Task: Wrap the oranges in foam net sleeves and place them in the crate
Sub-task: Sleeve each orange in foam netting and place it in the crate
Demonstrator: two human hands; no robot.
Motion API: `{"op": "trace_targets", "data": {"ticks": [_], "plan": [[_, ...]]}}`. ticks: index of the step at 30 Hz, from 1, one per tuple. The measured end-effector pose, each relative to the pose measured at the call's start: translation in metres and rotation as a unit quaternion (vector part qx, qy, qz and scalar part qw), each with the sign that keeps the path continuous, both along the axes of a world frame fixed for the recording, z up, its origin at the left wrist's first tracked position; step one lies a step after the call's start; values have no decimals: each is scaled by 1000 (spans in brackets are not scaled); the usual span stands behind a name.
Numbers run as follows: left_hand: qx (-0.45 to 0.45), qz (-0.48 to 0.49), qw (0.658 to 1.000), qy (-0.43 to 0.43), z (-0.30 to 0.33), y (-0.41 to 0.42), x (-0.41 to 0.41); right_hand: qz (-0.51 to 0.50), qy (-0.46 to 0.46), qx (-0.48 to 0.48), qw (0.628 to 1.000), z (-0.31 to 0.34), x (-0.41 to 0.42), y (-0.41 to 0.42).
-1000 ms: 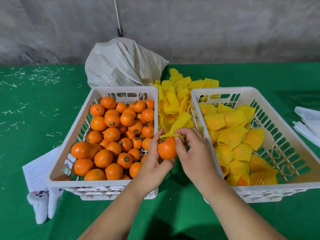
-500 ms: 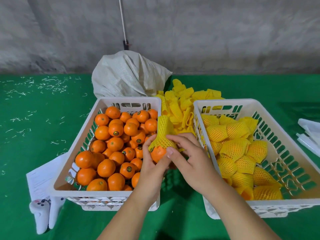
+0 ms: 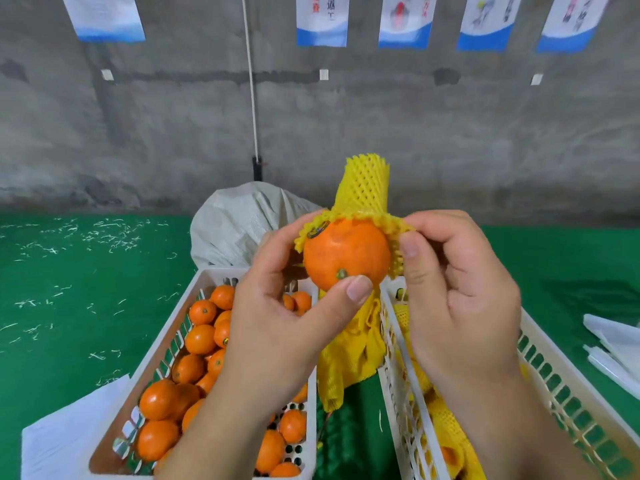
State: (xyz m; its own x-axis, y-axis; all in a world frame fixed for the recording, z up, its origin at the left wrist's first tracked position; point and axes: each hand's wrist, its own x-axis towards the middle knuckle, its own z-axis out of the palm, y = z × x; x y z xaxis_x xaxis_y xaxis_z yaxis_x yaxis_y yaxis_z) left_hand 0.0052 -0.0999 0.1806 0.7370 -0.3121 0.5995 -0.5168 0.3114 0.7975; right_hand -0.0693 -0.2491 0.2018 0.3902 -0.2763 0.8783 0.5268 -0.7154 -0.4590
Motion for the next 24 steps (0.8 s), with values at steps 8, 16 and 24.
{"op": "trace_targets", "data": {"ticks": [8, 16, 24], "plan": [[-83, -9, 991, 108, -16, -12, -13, 29, 81, 48, 995, -25, -1, 22], [-59, -74, 993, 71, -26, -5, -18, -29, 42, 18, 999, -25, -8, 12], [-42, -17, 992, 115, -25, -14, -28, -18, 14, -11, 1000, -37, -11, 23]]}}
